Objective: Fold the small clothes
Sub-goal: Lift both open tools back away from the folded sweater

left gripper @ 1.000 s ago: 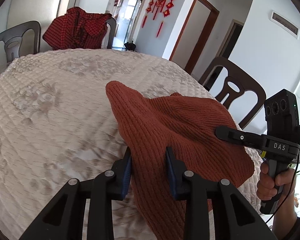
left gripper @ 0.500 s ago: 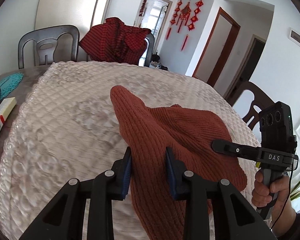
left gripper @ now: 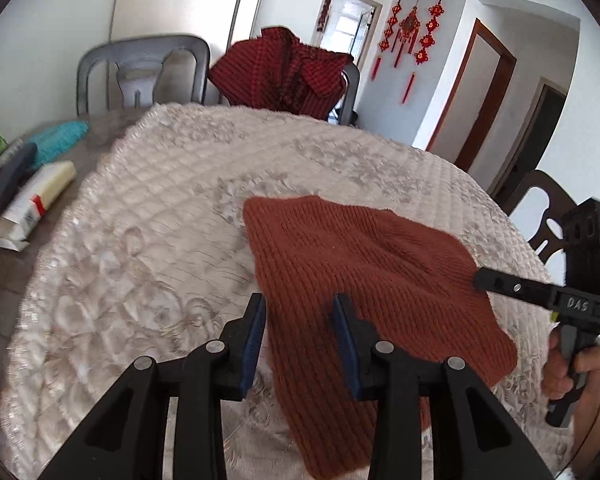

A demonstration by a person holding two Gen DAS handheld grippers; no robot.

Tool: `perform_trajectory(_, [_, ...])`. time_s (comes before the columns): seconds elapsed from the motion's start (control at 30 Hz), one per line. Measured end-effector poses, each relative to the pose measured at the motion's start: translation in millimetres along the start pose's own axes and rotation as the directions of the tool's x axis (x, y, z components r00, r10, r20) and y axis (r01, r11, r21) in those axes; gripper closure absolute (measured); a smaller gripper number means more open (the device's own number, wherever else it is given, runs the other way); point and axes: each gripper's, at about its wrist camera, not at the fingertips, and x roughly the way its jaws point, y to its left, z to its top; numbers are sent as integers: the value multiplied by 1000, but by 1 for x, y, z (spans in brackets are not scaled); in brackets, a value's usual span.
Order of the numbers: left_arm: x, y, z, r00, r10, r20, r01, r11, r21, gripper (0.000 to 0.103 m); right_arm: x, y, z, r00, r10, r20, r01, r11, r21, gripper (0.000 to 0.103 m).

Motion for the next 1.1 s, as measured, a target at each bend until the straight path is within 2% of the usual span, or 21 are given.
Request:
perform_trajectory(0.17, [-26,-22,-13,999,-11,42,9,999,50,65,-28,35,-10,997,-56,55,64,985,-163,75])
perform_trajectory(0.27, [-25,-27,-24,999,-25,27,23,998,60,66,-25,55,-26,997,-71,13,72,961,-268,80])
perform_trajectory(0.33, [-19,-29,-30,1000,5,12,-6,997,77,66,-14,59,-39,993,-114,-28,99,942,-321,83])
perform_trajectory(0.43, [-14,-27,-36,1000,27,4,-27,997,77,66,-3,50,-43,986,-162,-44,139,936,-322,83])
perform_trajectory(0.57, [-18,-31,-37,998,56,1,-56,996,73,66,-6,43,-42,989,-143,-49,123,948,-293,83])
perform_trajectory(0.83, [-33,-35,-45,995,102,-2,-102,994,31,66,-23,58,-50,989,-144,-22,129,939,-320,83])
perform_trajectory(1.1, [-39,-36,-57,989,144,-23,-144,990,11,65,-30,59,-62,983,-179,-30,160,930,-332,83])
